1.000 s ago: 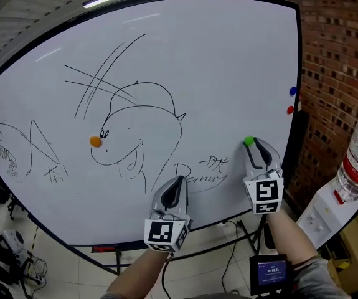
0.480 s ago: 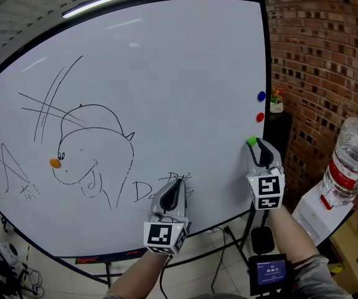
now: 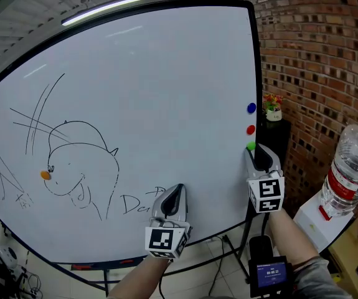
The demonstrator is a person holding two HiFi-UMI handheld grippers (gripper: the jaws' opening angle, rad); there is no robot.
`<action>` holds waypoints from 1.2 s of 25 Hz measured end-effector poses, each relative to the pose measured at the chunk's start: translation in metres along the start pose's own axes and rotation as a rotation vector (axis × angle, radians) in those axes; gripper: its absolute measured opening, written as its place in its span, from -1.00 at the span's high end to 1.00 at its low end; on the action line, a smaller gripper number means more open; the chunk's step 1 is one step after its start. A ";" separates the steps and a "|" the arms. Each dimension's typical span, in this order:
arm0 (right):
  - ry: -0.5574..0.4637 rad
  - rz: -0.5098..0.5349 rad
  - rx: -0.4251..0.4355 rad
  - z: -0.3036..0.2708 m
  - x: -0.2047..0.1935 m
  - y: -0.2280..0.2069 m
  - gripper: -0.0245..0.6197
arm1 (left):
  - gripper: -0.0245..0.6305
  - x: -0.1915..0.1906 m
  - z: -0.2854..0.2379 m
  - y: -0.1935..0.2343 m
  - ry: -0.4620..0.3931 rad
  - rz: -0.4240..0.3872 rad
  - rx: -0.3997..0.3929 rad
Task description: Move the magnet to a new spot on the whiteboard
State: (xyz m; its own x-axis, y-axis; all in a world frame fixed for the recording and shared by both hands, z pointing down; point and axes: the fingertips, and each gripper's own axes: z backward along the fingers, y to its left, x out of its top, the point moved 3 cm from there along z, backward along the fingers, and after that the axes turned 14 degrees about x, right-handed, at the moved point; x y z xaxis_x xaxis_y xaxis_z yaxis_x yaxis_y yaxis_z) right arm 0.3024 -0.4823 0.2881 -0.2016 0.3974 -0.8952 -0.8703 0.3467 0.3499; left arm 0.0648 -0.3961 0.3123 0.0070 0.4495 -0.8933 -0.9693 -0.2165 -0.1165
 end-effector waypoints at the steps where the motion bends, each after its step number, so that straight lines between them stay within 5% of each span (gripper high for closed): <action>1: -0.009 -0.007 0.007 -0.001 0.000 0.000 0.53 | 0.92 -0.001 -0.002 -0.001 0.000 0.000 0.000; 15: -0.064 -0.167 0.094 -0.004 -0.004 -0.003 0.52 | 0.92 0.001 -0.004 -0.004 -0.004 0.020 -0.007; 30: -0.055 -0.100 0.047 0.009 0.025 0.029 0.41 | 0.92 0.016 0.023 0.030 -0.022 0.029 0.023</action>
State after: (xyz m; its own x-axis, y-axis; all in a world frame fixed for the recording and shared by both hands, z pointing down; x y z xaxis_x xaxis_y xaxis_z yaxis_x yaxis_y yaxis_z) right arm 0.2759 -0.4544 0.2782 -0.0882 0.4044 -0.9103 -0.8624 0.4263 0.2730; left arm 0.0305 -0.3755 0.3042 -0.0261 0.4620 -0.8865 -0.9744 -0.2099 -0.0808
